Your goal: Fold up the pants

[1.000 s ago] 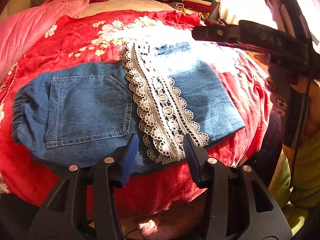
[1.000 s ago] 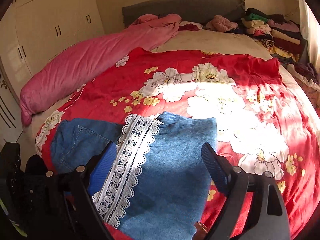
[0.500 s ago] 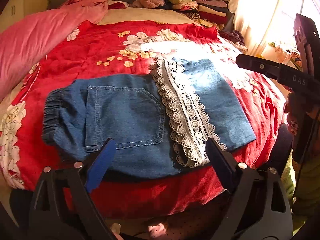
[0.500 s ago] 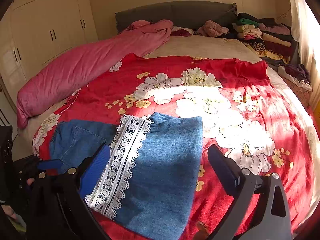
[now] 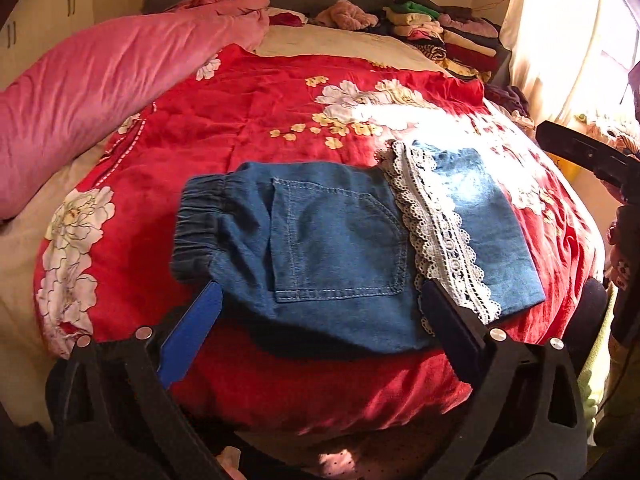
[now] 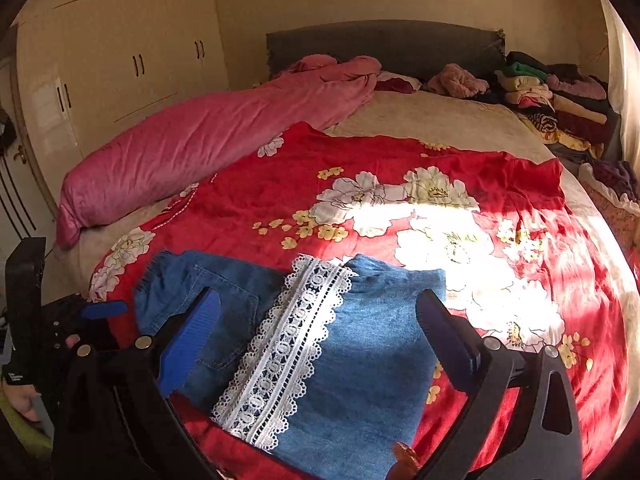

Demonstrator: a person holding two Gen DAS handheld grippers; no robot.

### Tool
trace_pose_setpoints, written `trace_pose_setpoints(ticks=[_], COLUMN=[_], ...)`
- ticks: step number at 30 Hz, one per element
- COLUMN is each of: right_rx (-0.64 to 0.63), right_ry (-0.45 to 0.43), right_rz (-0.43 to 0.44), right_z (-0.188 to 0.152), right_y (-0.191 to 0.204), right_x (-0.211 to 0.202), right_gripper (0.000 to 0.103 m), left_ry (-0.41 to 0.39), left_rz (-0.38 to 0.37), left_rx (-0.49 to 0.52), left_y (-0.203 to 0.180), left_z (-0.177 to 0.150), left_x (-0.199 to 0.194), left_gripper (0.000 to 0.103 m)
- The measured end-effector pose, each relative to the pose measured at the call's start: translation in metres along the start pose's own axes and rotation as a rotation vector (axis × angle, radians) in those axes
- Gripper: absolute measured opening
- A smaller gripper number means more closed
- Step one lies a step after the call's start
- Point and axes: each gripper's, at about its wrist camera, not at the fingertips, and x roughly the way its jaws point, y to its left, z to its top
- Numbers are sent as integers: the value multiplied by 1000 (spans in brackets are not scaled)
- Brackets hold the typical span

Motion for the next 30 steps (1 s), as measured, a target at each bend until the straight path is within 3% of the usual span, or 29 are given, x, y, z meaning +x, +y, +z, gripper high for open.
trace_pose_setpoints(ticks=[15, 24, 30], right_rx=[-97, -178, -223], right_ry=[86, 186, 252], right_rz=[130, 181, 202], right_z=[33, 39, 39], right_y=[49, 79, 95], right_x=[51, 104, 135], right_gripper=[98, 98, 98], left_ry=[10, 26, 41], left_rz=[45, 28, -30], left_rx=[-103, -143, -189], left_y=[43, 59, 67], left_z=[-5, -8, -10], left_x=[1, 12, 24], left_gripper=[93, 93, 93])
